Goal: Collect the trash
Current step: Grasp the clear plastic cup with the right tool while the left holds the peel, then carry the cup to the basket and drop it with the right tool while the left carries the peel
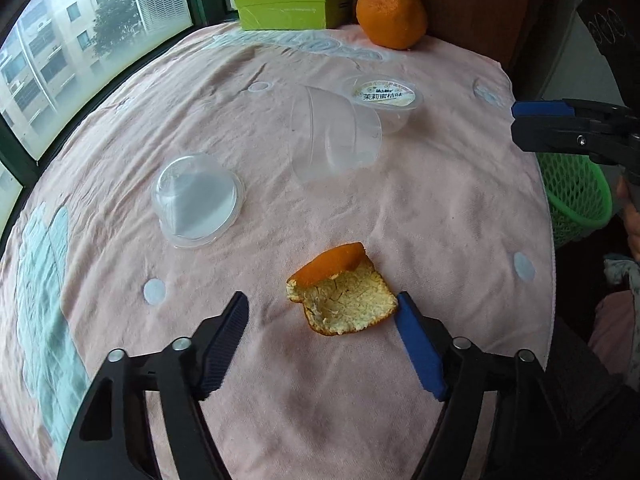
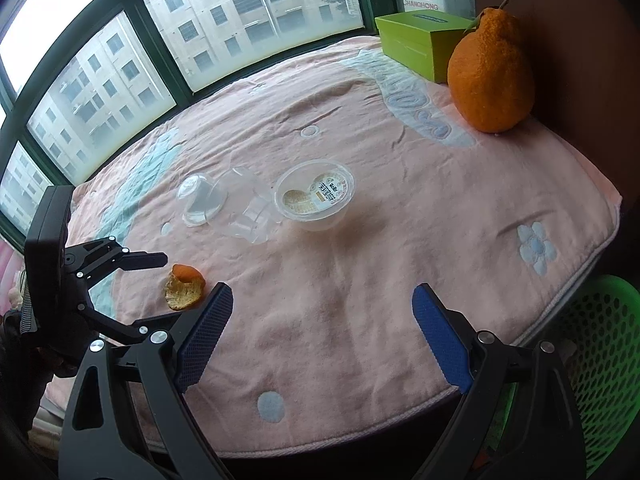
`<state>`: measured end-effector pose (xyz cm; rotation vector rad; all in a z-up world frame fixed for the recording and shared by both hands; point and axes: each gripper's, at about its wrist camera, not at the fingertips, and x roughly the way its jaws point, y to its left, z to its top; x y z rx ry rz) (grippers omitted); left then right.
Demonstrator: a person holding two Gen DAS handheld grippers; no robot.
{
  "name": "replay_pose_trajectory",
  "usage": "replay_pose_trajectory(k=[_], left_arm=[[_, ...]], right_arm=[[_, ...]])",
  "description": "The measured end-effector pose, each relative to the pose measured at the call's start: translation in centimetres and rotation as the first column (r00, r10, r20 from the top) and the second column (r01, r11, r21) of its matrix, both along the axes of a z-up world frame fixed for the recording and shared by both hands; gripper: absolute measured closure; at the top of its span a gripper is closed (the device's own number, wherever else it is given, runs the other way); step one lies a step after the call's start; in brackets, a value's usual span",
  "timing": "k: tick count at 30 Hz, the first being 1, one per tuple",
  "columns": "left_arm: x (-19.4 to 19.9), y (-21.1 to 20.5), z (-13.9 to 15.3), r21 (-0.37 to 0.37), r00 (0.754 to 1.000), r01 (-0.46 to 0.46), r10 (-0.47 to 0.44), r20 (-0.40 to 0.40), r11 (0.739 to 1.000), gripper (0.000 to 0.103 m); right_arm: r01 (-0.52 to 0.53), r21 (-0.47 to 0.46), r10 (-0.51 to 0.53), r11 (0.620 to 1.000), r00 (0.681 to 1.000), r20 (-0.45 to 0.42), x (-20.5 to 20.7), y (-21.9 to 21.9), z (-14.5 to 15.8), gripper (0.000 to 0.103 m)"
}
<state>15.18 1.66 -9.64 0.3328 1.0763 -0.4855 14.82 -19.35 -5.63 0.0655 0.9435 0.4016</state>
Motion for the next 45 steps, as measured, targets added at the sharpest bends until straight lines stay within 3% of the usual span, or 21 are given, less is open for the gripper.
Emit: replay_pose_trajectory(k=[6, 9, 12, 22, 29, 38, 41, 45], left_arm=[[0.0, -0.1, 0.0, -0.058, 1.000, -0.007, 0.008, 0.012, 0.998, 0.054], [-0.2, 0.5, 0.6, -0.095, 0.998, -0.060, 0.062, 0.018, 0.994, 0.067], [-0.5, 1.6, 1.3, -0.164, 0.993, -0.116, 0.118, 0.000, 0.980, 0.071], [-1.8, 4.1, 1.7, -0.232, 0.972, -0.230, 0.233, -0.014, 0.945, 0.079], [-2.2, 5.7, 1.3, -0.260, 0.958, -0.286, 0.286, -0.040, 0.922, 0.080], [-2.2, 7.0, 1.7, -0.292, 0.947, -0.317, 0.319, -0.040, 0.903, 0.080], [-2.2, 7.3, 1.8, -0.295, 0.945, -0.320, 0.323, -0.038, 0.900, 0.080], [-2.3, 7.5, 2.0, -0.295, 0.943, -0.328, 0.331, -0.040, 0.898, 0.080]], right_arm=[[-0.005, 0.008, 0.005, 1.000, 1.000, 0.002, 0.2, 0.4, 0.2, 0.013], [-0.011, 0.010, 0.011, 1.000, 1.000, 0.001, 0.4, 0.8, 0.3, 0.013], [-0.029, 0.020, 0.029, 0.999, 1.000, 0.001, 0.7, 1.4, 0.4, 0.013], [-0.176, -0.027, 0.176, 0.984, 0.984, -0.002, 2.7, 5.5, 0.7, 0.023], [-0.372, -0.176, 0.377, 0.911, 0.926, -0.007, 4.9, 10.0, 1.2, 0.023], [-0.541, -0.387, 0.549, 0.747, 0.830, -0.099, 6.7, 14.7, -1.0, 0.023], [-0.547, -0.441, 0.558, 0.712, 0.821, -0.117, 6.8, 15.5, -2.0, 0.024], [-0.523, -0.502, 0.549, 0.689, 0.828, -0.110, 6.3, 15.6, -2.9, 0.041]])
